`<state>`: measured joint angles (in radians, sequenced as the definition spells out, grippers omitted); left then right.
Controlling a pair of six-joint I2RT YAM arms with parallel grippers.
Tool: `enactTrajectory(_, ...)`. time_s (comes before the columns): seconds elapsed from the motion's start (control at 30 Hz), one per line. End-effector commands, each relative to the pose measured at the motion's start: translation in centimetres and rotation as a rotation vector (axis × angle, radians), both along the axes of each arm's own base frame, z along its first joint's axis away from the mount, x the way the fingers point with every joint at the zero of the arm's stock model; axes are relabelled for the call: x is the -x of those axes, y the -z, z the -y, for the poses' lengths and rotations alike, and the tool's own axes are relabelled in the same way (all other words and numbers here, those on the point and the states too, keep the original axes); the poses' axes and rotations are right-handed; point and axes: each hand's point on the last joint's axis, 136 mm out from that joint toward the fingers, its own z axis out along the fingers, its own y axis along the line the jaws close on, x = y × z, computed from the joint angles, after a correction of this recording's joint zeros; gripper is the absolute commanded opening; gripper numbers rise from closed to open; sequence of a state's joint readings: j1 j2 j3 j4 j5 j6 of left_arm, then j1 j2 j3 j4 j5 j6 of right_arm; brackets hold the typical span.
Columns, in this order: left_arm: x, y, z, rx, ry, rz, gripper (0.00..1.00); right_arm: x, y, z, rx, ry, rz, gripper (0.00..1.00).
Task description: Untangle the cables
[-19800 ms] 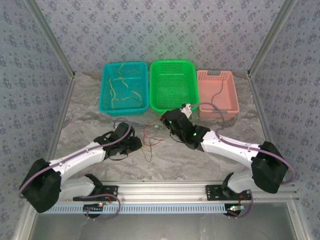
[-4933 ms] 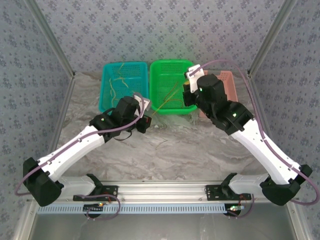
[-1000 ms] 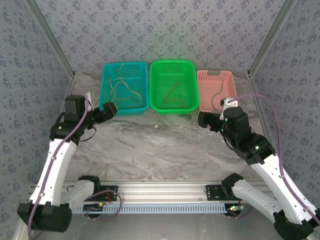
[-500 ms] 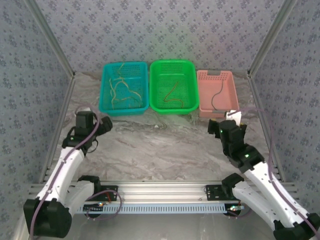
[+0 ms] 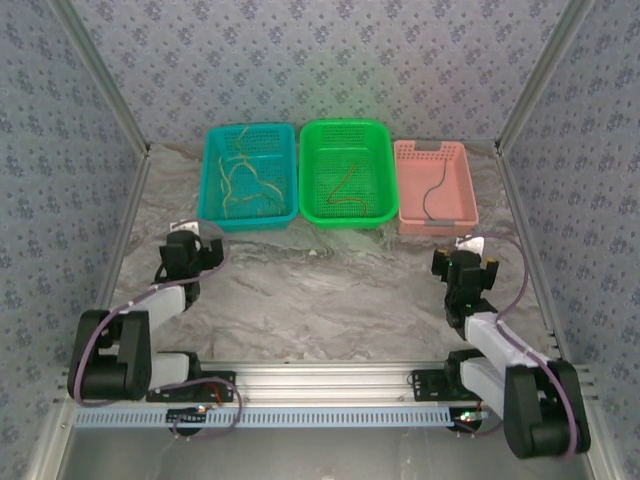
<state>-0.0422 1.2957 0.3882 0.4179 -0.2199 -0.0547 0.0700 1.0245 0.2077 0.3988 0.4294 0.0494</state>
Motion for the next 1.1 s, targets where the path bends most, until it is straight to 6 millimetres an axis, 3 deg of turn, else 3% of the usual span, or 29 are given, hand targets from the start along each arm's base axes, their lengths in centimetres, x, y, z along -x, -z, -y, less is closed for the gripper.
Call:
enactTrajectory(0.0, -2.7, -3.6, 0.1, -0.016, 0.049, 0.177, 0.99, -3.0, -3.3, -1.1, -0.026, -0.098, 0.192, 0.99)
enactTrajectory(0.13, -3.6, -3.1, -0.7, 0.033, 0.036, 0.145, 0.99, -4.6, -3.3, -1.1, -0.032, -0.133, 0.224, 0.99)
enactTrajectory(0.2, -4.0, -3.1, 0.0, 0.069, 0.068, 0.189, 0.99, -5.3, -2.9, -1.1, -0.072, -0.151, 0.221, 0.99)
enactTrajectory(0.3, -4.5, -1.1, 0.0, 0.075, 0.068, 0.213, 0.99, -6.1, -1.5, -1.6, -0.087, -0.181, 0.228, 0.99)
enactTrajectory(0.37, -4.4, -1.0, -0.1, 0.081, 0.065, 0.183, 0.99, -6.7, -0.4, -2.4, -0.072, -0.223, 0.235, 0.99)
enactTrajectory(0.47, -4.5, -0.9, 0.0, 0.074, 0.071, 0.182, 0.99, -7.6, 0.4, -3.2, -0.064, -0.252, 0.134, 0.99)
enactTrajectory(0.57, -4.6, -1.0, 0.0, 0.074, 0.071, 0.185, 0.99, -8.7, 0.9, -2.6, -0.076, -0.211, 0.072, 0.99)
enactTrajectory(1.07, -4.6, -0.9, 0.1, 0.066, 0.072, 0.184, 0.99, -8.5, 0.3, -1.4, -0.061, -0.143, 0.105, 0.99)
